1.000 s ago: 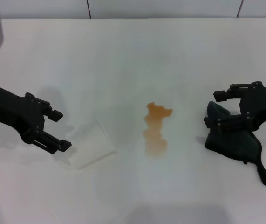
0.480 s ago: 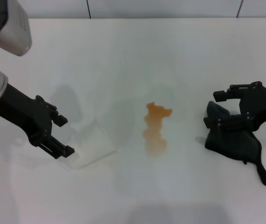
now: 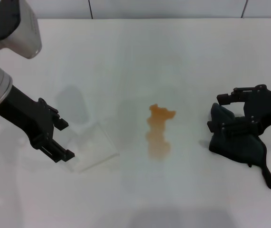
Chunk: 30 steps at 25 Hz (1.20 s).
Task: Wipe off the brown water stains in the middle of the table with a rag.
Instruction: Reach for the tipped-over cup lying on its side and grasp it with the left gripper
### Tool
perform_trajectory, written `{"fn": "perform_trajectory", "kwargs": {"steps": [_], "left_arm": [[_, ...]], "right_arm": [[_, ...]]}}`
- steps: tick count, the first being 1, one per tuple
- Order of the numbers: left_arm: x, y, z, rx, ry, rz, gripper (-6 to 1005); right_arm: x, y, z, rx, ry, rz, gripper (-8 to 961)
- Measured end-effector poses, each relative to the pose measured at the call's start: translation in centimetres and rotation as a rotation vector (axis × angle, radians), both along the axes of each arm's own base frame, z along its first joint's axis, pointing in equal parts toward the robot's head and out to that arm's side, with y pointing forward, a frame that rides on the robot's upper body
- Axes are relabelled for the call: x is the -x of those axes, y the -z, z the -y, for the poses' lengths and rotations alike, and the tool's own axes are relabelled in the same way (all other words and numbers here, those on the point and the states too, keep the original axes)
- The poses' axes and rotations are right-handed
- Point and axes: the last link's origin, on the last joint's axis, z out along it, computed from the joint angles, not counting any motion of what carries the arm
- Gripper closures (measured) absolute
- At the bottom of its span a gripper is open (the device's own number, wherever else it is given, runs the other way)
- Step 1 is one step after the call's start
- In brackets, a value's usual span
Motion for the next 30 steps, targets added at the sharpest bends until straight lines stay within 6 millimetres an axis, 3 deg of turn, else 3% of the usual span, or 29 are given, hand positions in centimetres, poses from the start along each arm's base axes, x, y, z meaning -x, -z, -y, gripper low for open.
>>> {"fn": "perform_trajectory", "kwargs": {"steps": [30], "left_arm": [[-0.8,2.6,-0.9,0.041,0.032,-0.036,107]], "right_arm": [[-0.2,0.2,0.2,0.015,-0.005,0.000,148]]}}
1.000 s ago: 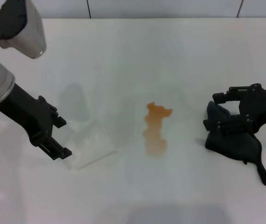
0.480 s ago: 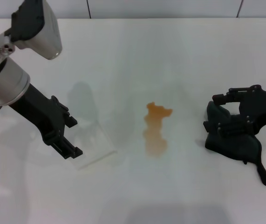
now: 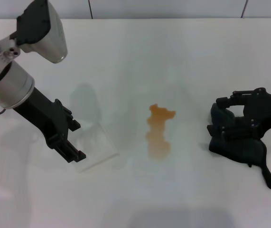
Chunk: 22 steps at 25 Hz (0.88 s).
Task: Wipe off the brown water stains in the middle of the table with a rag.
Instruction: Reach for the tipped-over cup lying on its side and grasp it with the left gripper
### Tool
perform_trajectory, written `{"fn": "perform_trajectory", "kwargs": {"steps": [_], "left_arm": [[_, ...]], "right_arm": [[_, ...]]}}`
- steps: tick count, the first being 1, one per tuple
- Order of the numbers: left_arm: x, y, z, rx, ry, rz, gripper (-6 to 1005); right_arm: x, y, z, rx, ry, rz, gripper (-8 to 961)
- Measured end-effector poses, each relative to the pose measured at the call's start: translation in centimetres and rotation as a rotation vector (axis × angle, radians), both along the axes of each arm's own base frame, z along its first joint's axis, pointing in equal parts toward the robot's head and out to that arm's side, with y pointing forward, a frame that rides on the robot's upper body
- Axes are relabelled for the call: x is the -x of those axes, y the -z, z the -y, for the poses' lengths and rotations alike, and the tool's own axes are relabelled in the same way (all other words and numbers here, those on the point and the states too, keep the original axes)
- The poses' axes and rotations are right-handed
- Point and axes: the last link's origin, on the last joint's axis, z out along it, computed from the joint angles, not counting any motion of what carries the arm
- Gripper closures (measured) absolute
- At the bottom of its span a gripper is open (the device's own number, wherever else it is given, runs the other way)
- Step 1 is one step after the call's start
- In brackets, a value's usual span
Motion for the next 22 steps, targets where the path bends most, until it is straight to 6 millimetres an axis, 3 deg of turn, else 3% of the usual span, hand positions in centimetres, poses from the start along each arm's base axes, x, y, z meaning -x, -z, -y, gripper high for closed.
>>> {"fn": "perform_trajectory", "kwargs": {"steps": [22], "left_arm": [[0.26,0.60,-0.30,-0.009,-0.007,0.001,107]], "right_arm": [[0.04,0.01,0.02,0.003,-0.004,0.000,149]]}}
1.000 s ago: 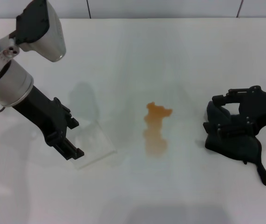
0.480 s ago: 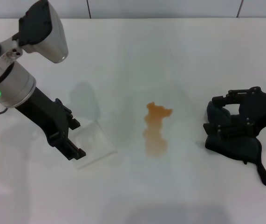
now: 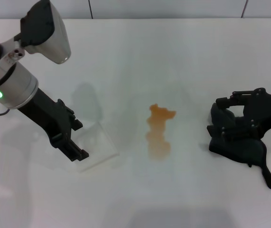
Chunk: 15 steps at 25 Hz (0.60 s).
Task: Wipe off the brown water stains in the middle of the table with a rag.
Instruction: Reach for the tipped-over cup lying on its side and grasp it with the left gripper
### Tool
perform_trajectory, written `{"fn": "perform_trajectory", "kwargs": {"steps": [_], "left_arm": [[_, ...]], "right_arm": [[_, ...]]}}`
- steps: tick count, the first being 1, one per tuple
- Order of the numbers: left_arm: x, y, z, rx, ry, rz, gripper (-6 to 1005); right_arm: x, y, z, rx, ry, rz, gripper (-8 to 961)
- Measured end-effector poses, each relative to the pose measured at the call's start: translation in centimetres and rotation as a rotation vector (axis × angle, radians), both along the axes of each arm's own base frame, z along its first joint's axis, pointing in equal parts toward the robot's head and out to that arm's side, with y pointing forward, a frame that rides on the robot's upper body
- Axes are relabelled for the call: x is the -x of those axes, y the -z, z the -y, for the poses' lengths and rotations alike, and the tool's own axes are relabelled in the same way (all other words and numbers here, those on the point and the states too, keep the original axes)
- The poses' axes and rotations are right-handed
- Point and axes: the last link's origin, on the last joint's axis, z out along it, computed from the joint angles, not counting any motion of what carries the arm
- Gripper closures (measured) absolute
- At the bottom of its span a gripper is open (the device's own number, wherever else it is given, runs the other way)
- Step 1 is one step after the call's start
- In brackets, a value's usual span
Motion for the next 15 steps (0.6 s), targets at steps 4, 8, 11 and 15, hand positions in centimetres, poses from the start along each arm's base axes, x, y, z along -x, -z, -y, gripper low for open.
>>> {"fn": "perform_trajectory", "kwargs": {"steps": [4,8,11,15], "left_arm": [[-0.1,0.5,-0.1,0.010,0.002,-0.003,108],[-0.2,1.0,-0.1,0.011,0.007,0.010,108],[-0.2,1.2,-0.1,0.009,0.005,0.018,108],[-0.2,1.3,-0.2,0.008,0.004,0.021,108]], "right_arm": [[0.0,0.0,0.0,-0.001,0.000,0.000,150],[0.0,-0.1,0.1,0.001,-0.001,-0.001,150],[0.0,-0.1,0.1,0.000,-0.002,-0.001,150],[0.1,-0.1,0.1,0.000,-0.003,-0.001,150]]}}
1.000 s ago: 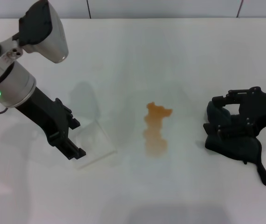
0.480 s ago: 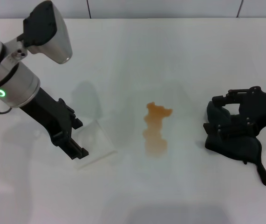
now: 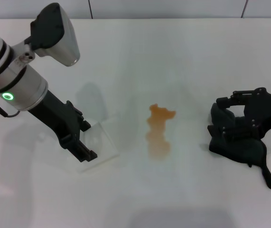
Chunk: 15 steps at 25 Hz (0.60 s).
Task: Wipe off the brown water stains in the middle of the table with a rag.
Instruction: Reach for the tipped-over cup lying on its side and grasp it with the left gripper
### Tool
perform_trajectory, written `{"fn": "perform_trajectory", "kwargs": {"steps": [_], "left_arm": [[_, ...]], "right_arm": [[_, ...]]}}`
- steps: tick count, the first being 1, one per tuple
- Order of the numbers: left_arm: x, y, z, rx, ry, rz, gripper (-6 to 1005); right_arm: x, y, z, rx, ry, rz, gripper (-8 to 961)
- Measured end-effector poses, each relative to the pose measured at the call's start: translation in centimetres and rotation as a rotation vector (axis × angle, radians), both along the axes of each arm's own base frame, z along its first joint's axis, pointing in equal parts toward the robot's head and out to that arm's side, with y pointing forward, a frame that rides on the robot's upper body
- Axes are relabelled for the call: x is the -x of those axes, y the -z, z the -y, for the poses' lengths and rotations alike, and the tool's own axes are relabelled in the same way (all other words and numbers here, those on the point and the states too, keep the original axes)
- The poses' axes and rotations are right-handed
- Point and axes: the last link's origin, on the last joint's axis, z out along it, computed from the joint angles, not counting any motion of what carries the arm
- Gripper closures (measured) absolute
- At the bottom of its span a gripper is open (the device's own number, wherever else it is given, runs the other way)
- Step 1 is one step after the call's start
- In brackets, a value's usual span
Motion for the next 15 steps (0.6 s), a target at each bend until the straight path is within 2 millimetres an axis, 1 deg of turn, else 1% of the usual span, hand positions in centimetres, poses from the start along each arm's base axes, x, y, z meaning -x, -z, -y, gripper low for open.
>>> {"fn": "perform_trajectory", "kwargs": {"steps": [15], "left_arm": [[0.52,1.03,0.23,0.013,-0.019,0.006,109]], "right_arm": [[-0.03,0.01,0.02,0.000,0.001,0.000,151]]}}
